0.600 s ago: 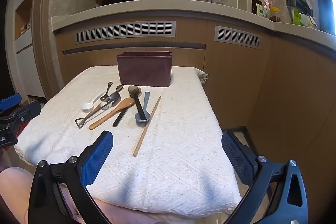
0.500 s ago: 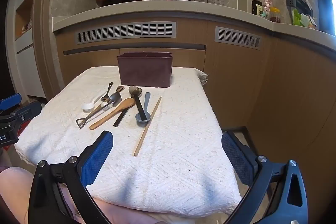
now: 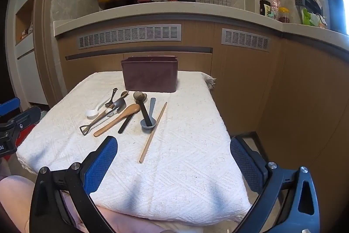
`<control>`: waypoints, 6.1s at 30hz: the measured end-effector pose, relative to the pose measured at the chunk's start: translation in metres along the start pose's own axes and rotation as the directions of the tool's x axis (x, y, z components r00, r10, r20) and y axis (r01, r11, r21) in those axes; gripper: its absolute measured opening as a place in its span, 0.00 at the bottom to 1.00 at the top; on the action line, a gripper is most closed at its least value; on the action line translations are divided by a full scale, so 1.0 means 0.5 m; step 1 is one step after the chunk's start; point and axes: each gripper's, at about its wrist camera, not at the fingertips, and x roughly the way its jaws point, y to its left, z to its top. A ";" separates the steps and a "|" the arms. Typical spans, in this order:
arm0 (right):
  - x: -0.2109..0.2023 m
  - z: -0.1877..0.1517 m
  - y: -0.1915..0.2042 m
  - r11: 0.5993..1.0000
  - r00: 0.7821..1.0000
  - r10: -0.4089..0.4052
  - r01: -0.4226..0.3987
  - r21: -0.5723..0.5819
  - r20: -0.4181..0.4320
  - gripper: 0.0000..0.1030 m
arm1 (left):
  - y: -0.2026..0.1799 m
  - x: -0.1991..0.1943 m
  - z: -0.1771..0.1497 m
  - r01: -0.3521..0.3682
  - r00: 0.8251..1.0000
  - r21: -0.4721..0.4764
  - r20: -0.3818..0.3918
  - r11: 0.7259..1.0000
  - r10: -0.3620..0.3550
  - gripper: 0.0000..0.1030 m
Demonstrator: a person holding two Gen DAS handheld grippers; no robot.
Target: Organize utensils
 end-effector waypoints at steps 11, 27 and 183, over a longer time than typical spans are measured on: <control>-0.011 0.004 -0.006 1.000 1.000 0.002 -0.003 0.011 0.020 1.00 | -0.003 -0.003 -0.005 -0.005 1.000 0.000 0.000 1.000 0.005 1.00; -0.012 0.004 -0.004 1.000 1.000 0.004 -0.004 0.012 0.022 1.00 | -0.003 -0.004 -0.006 -0.008 1.000 0.002 -0.002 1.000 0.008 1.00; 0.403 0.161 0.001 0.974 0.939 0.221 -0.228 0.004 -0.262 0.29 | -0.090 0.554 0.069 0.269 0.791 0.025 -0.576 0.963 -0.206 0.07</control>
